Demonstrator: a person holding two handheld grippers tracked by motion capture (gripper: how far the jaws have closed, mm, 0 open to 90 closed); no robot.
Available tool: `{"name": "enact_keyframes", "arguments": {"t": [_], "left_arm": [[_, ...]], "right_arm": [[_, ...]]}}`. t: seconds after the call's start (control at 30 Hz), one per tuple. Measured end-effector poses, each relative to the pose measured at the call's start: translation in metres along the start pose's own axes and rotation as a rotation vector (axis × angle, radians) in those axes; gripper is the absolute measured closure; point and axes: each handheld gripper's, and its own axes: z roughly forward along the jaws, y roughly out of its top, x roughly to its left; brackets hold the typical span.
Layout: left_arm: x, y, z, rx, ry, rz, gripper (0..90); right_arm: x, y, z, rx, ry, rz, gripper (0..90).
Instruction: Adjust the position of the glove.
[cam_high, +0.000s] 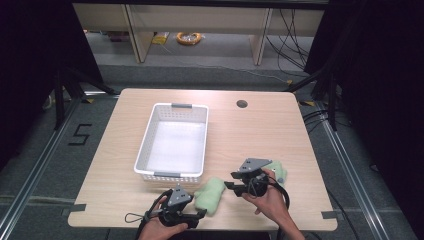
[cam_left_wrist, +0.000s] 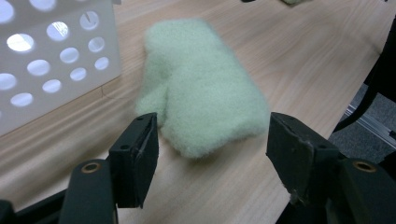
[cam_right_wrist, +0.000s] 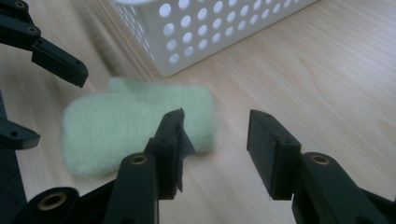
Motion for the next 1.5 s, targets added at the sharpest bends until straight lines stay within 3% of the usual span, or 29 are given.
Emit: {"name": "enact_keyframes", "arguments": {"t": [0.07,0.13,0.27,0.3,0.37,0.4,0.47,0.5,0.57,0.67,0.73,0.77,0.83,0.87,0.9,0.97,1.0,1.03,1.07,1.1,1.2,1.27,1.3,1.33,1.47,1.5], "left_arm": [[0.0,0.001,0.002,-0.003,-0.005,-0.011,35.9],[0.002,0.002,0.004,0.015,0.005,0.01,36.2],[0.001,0.001,0.008,0.014,0.011,0.002,37.4],[0.001,0.002,0.009,0.044,-0.001,0.0,38.4],[0.001,0.002,0.01,0.034,0.009,0.019,40.0],[-0.001,0.002,0.013,0.033,0.004,-0.006,40.7],[0.0,0.003,0.013,0.048,0.013,0.016,42.9],[0.001,0.003,0.013,0.059,0.01,0.037,42.9],[0.0,0.003,0.015,0.05,0.012,0.035,46.6],[-0.001,0.002,0.016,0.054,0.023,0.035,54.1],[0.002,0.002,0.014,0.071,0.047,0.104,59.9],[0.003,0.002,0.014,0.069,0.051,0.111,63.2],[0.003,0.002,0.013,0.067,0.055,0.116,69.4],[0.003,0.002,0.013,0.062,0.063,0.103,72.2],[0.003,0.003,0.012,0.061,0.053,0.122,74.3],[0.002,0.003,0.013,0.054,0.056,0.106,77.5],[0.002,0.003,0.013,0.054,0.056,0.106,78.6],[0.005,0.004,0.011,0.071,0.06,0.152,79.4],[0.005,0.004,0.011,0.071,0.06,0.152,79.8],[0.003,0.003,0.012,0.046,0.048,0.117,80.2],[0.004,0.007,0.007,0.031,0.052,0.141,80.8],[0.003,0.009,0.005,0.02,0.044,0.136,81.0],[0.002,0.011,0.003,0.02,0.055,0.147,81.0],[0.0,0.016,0.002,0.004,0.041,0.172,81.1],[-0.004,0.023,0.002,-0.003,0.028,0.19,81.1],[-0.006,0.028,0.004,0.0,0.022,0.214,81.1]], "right_arm": [[-0.001,0.004,0.008,0.004,0.013,-0.015,59.6],[-0.001,0.009,0.014,0.025,0.025,0.006,60.6],[-0.002,0.013,0.028,0.027,0.022,0.002,61.8],[-0.002,0.016,0.034,0.036,0.028,0.004,62.2],[-0.003,0.017,0.035,0.052,0.034,-0.004,62.4],[-0.002,0.019,0.041,0.067,0.042,0.001,62.9],[-0.002,0.019,0.045,0.061,0.044,0.004,63.0],[-0.003,0.02,0.046,0.09,0.044,0.009,63.5],[-0.005,0.017,0.055,0.111,0.055,0.02,64.9],[-0.007,0.015,0.06,0.103,0.073,0.034,67.0],[-0.008,0.013,0.058,0.1,0.102,0.045,71.9],[-0.008,0.012,0.058,0.099,0.111,0.046,74.0],[-0.006,0.012,0.057,0.121,0.102,0.065,75.2],[-0.007,0.012,0.057,0.115,0.116,0.038,79.1],[-0.006,0.012,0.056,0.111,0.109,0.055,81.8],[-0.005,0.011,0.055,0.098,0.111,0.052,85.1],[-0.005,0.011,0.055,0.098,0.115,0.062,85.6],[-0.006,0.01,0.054,0.094,0.113,0.06,86.0],[-0.006,0.01,0.053,0.094,0.126,0.074,86.3],[-0.007,0.009,0.052,0.086,0.123,0.07,86.5],[-0.006,0.01,0.044,0.067,0.124,0.075,86.7],[-0.005,0.009,0.039,0.057,0.125,0.076,86.7],[-0.003,0.008,0.028,0.039,0.113,0.085,86.7],[-0.003,0.006,0.022,0.022,0.109,0.092,86.7],[-0.001,0.0,0.002,-0.018,0.107,0.129,86.7],[0.001,-0.008,-0.01,-0.043,0.099,0.146,86.7]]}}
